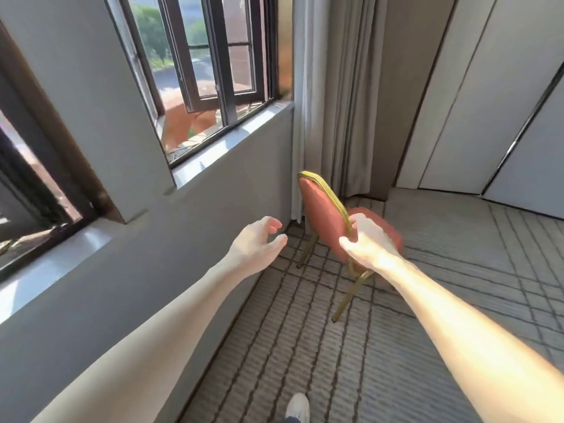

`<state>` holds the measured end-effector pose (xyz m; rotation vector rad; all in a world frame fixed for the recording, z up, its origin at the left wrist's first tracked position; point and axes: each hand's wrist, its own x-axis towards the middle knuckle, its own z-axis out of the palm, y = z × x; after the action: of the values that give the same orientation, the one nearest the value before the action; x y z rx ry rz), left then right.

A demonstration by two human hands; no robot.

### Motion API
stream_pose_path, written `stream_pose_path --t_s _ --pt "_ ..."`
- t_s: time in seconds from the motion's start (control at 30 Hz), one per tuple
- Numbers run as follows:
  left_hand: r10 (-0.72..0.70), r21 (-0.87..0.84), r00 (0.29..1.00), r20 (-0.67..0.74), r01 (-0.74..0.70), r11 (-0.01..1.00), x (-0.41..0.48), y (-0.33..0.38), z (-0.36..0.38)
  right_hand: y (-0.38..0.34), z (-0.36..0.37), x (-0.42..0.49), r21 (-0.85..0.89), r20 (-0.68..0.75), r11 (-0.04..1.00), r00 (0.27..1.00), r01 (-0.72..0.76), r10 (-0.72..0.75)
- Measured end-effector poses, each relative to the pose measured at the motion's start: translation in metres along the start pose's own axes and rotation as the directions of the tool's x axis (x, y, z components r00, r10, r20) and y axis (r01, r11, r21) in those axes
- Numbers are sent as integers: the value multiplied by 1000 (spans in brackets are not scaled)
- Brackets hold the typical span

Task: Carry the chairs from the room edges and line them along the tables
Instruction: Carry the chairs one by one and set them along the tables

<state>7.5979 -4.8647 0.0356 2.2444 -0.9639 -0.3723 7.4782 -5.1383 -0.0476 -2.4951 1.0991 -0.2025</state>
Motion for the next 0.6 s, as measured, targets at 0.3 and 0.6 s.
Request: stream_pose_path --t_s 0.3,0.6 --pt "-15 102 999 44 10 995 231 -22 -4 -12 55 228 26 15 998 998 -54 53" --pt "44 123 959 280 -81 989 421 -59 56 -51 43 308 -97 130 992 987 -81 93"
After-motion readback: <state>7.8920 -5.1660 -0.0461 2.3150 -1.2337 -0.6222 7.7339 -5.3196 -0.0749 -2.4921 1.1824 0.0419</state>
